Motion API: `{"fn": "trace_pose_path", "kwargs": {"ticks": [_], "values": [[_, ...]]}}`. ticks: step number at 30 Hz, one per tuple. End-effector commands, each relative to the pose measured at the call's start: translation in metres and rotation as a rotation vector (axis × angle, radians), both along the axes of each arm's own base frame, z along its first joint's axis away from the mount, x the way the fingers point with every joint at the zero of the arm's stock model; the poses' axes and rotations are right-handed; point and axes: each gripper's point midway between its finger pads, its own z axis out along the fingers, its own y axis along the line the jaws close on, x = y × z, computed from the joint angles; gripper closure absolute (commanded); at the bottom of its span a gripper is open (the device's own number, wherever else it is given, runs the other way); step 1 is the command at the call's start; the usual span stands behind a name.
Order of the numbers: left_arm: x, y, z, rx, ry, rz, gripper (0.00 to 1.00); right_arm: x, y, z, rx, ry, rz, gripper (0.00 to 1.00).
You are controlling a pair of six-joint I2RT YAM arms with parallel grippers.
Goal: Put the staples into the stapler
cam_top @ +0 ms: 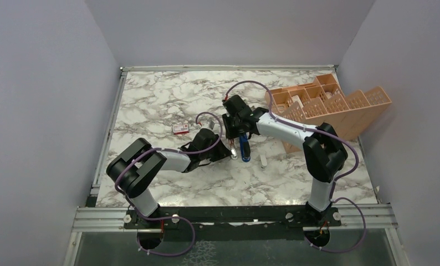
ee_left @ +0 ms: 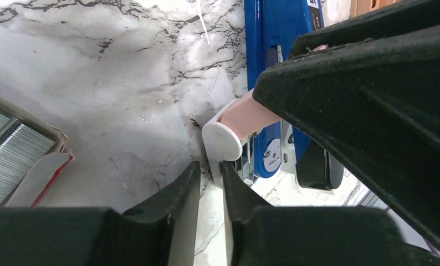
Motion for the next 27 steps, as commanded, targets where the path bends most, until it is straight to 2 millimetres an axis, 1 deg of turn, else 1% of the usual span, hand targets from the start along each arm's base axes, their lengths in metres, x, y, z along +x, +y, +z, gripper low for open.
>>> {"fn": "trace_pose_path", "kwargs": {"ticks": [1, 5, 8, 17, 22, 27], "values": [[0.0, 0.002, -0.01, 0.029, 0.005, 0.012, 0.82, -0.006, 0.013, 0.02, 0.085, -0.014, 0.015, 0.74], [-0.003, 0.004, -0.016, 0.042, 0.011, 0.011, 0.83, -0.009, 0.014, 0.021, 0.096, -0.007, 0.023, 0.74], [-0.004, 0.005, -0.021, 0.055, 0.018, 0.012, 0.85, -0.016, 0.014, 0.018, 0.094, 0.004, 0.031, 0.74], [-0.006, 0.016, -0.04, 0.105, 0.046, 0.048, 0.92, -0.051, 0.009, 0.001, 0.047, 0.055, 0.053, 0.74], [-0.007, 0.02, -0.043, 0.119, 0.043, 0.055, 0.97, -0.067, 0.003, -0.009, 0.021, 0.08, 0.058, 0.73], [-0.008, 0.02, -0.044, 0.124, 0.042, 0.051, 1.0, -0.077, -0.002, -0.02, -0.012, 0.1, 0.058, 0.73]]}}
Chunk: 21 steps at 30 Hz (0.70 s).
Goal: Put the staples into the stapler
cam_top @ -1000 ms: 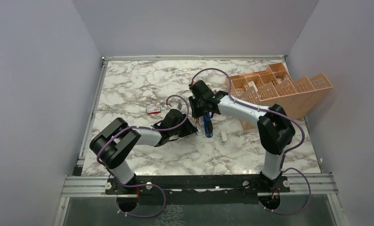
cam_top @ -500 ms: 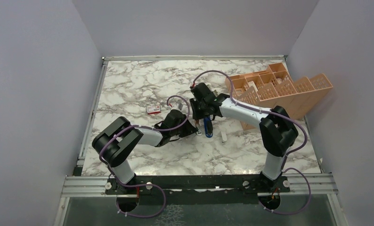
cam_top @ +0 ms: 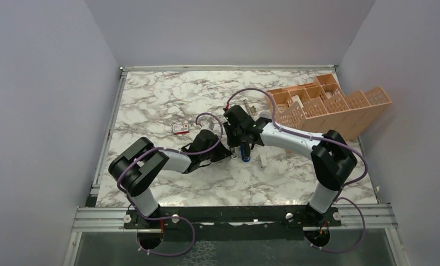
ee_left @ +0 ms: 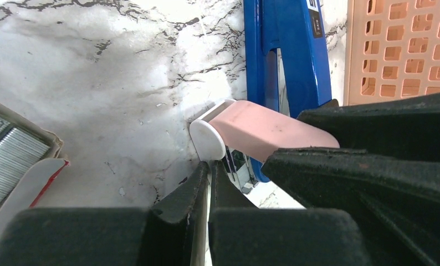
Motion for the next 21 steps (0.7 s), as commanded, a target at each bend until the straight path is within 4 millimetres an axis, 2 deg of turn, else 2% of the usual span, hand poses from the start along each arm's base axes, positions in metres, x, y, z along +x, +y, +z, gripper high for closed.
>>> {"fn": "trace_pose_path", "kwargs": {"ticks": [1, 13, 21], "values": [[-0.009, 0.023, -0.04, 0.141, 0.047, 0.034, 1.0, -0.046, 0.003, -0.019, -0.008, 0.137, 0.04, 0.74], [-0.008, 0.022, -0.04, 0.142, 0.043, 0.031, 1.0, -0.062, -0.009, -0.045, -0.096, 0.162, 0.014, 0.72], [-0.008, 0.022, -0.038, 0.139, 0.04, 0.031, 1.0, -0.057, -0.011, -0.044, -0.107, 0.139, -0.004, 0.67]]}}
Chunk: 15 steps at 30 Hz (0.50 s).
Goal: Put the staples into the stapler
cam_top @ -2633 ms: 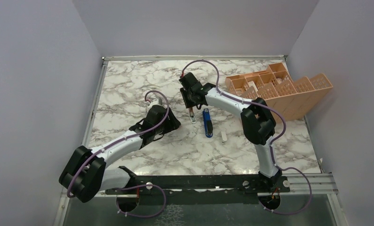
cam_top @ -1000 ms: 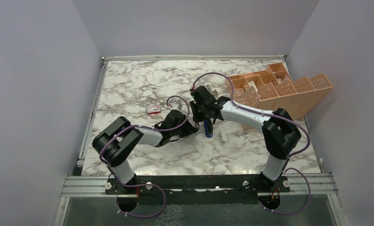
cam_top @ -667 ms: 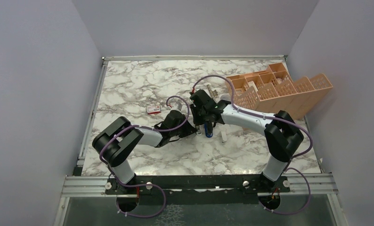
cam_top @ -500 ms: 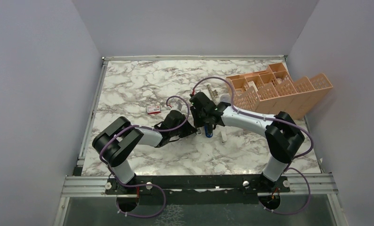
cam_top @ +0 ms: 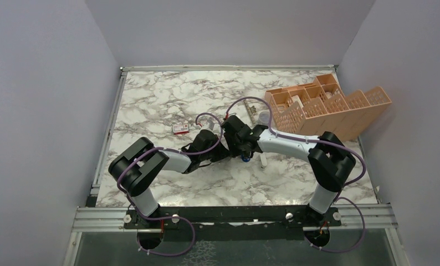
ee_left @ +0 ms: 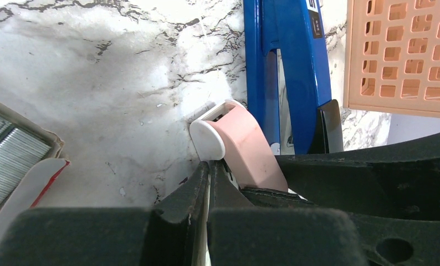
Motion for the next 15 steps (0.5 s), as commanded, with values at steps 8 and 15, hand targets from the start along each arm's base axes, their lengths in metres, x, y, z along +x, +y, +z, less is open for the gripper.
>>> {"fn": "trace_pose_path", "kwargs": {"ticks": [8, 15], "values": [[-0.01, 0.023, -0.037, 0.14, 0.038, 0.024, 1.0, -0.015, -0.001, 0.007, 0.004, 0.022, -0.03, 0.51], [-0.012, 0.024, -0.036, 0.142, 0.035, 0.021, 0.99, -0.01, 0.001, 0.027, 0.051, -0.024, -0.057, 0.5]]}}
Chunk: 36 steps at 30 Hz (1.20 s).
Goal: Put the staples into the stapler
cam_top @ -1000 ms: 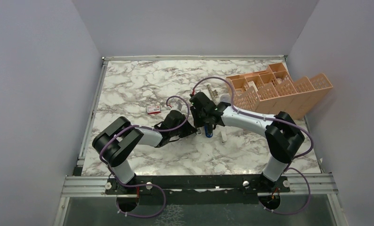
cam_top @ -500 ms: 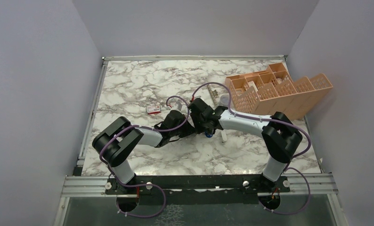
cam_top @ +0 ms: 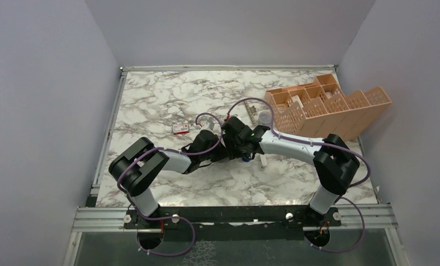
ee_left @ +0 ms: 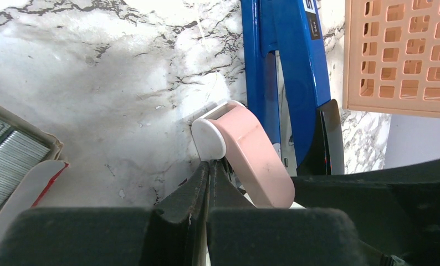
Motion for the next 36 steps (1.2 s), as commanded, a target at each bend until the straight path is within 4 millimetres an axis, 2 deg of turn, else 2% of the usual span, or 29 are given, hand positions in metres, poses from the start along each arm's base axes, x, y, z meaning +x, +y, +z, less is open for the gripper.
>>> {"fn": "trace_pose_path", "kwargs": {"ticks": [1, 4, 9, 15, 19, 23, 36], "values": [[-0.012, 0.024, -0.036, 0.14, 0.044, 0.022, 0.99, 0.004, 0.003, 0.023, 0.053, -0.055, -0.034, 0.51], [-0.012, 0.025, -0.034, 0.136, 0.041, 0.024, 0.99, 0.005, 0.001, 0.022, 0.04, -0.059, -0.038, 0.53], [-0.013, 0.025, -0.033, 0.134, 0.039, 0.023, 1.0, 0.006, -0.002, 0.005, -0.014, -0.041, -0.038, 0.58], [-0.013, 0.026, -0.032, 0.133, 0.038, 0.024, 1.0, 0.009, -0.001, -0.003, -0.022, -0.043, -0.037, 0.71], [-0.014, 0.025, -0.03, 0.127, 0.037, 0.021, 1.0, 0.005, -0.002, -0.017, -0.038, -0.02, -0.031, 0.76], [-0.014, 0.025, -0.029, 0.123, 0.037, 0.022, 1.0, 0.002, -0.005, -0.034, -0.055, 0.01, -0.035, 0.77], [-0.015, 0.024, -0.028, 0.115, 0.042, 0.019, 1.0, 0.013, -0.004, -0.054, -0.059, 0.04, -0.045, 0.8]]}}
